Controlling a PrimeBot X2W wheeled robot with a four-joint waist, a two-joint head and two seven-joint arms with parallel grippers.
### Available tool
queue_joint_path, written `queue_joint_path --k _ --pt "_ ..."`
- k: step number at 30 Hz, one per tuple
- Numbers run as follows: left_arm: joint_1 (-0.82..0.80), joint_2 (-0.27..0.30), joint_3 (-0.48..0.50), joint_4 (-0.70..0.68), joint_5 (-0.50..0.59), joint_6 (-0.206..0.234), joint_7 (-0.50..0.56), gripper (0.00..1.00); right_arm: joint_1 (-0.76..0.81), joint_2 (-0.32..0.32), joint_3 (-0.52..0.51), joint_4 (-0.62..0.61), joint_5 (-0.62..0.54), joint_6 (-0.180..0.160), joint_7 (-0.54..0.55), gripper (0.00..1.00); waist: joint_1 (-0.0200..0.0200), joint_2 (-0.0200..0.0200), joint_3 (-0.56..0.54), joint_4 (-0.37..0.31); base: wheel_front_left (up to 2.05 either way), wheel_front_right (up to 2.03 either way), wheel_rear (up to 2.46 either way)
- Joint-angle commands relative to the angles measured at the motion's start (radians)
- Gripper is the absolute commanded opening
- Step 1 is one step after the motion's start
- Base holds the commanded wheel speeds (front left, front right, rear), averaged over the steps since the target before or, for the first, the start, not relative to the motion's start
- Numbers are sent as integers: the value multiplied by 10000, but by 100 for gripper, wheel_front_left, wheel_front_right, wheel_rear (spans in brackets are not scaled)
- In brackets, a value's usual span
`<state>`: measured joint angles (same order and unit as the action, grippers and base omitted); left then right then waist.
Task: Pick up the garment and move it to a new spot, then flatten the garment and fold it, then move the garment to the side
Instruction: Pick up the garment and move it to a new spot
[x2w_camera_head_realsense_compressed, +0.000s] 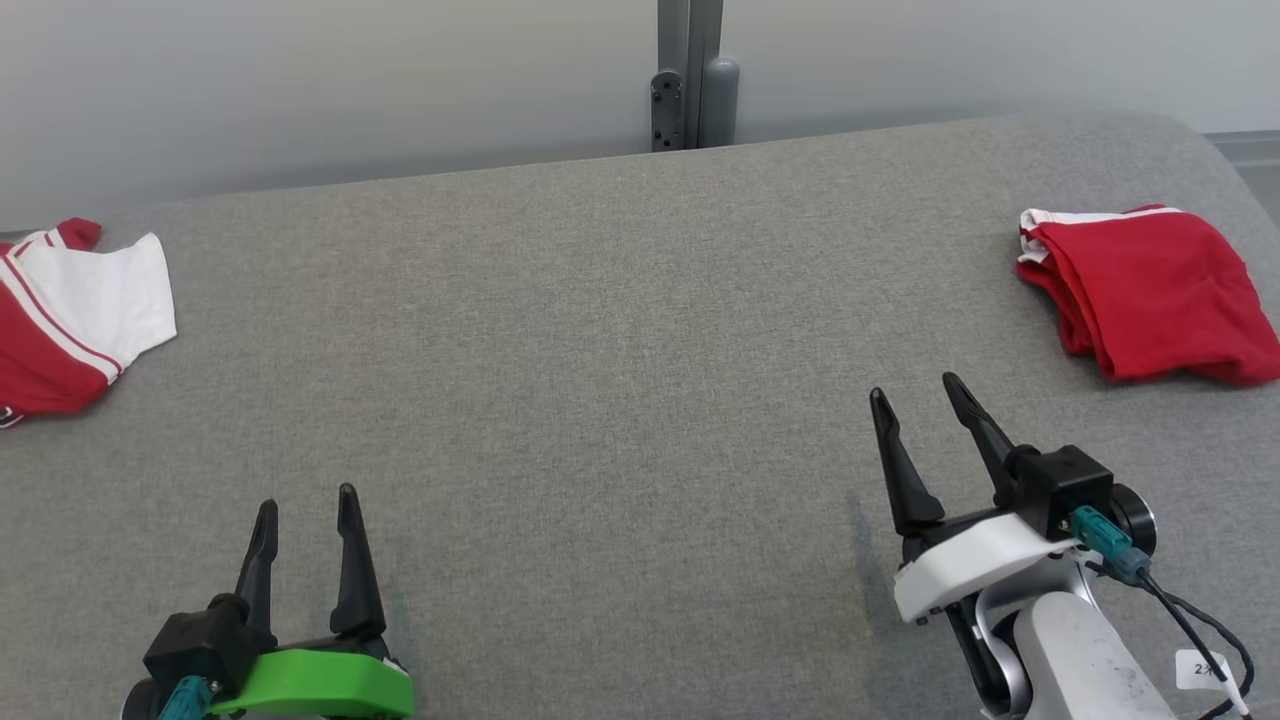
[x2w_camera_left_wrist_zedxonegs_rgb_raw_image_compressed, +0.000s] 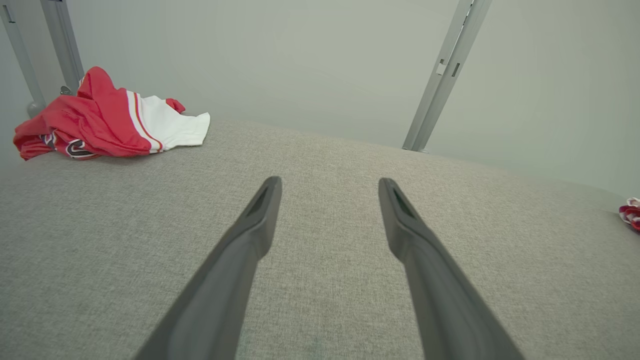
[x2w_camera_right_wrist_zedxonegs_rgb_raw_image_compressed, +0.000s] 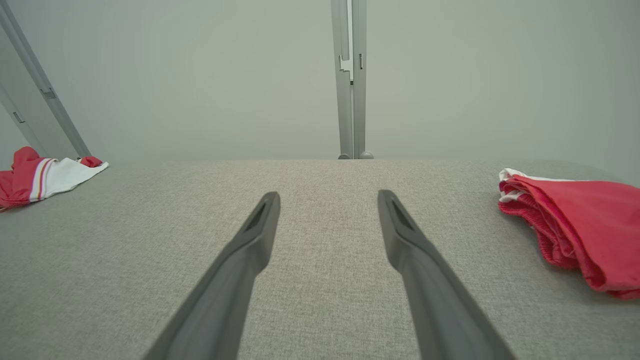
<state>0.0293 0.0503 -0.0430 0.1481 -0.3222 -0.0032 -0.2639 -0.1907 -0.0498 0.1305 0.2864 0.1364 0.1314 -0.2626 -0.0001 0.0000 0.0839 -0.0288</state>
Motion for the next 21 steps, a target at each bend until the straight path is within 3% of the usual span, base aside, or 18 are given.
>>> queue_joint_path --k 1,8,21 --pt "-120 6 -32 20 -41 32 -4 100 124 -16 -41 -62 -3 -14 -31 100 1 0 -20 112 0 0 0" --pt "-200 13 -82 7 -136 138 -2 100 162 -14 97 -145 -122 -14 -31 100 1 0 -90 1202 0 0 0" --pt "-27 11 5 -155 -338 280 -2 100 60 -18 344 -122 -257 -14 30 100 1 0 15 4499 0 0 0"
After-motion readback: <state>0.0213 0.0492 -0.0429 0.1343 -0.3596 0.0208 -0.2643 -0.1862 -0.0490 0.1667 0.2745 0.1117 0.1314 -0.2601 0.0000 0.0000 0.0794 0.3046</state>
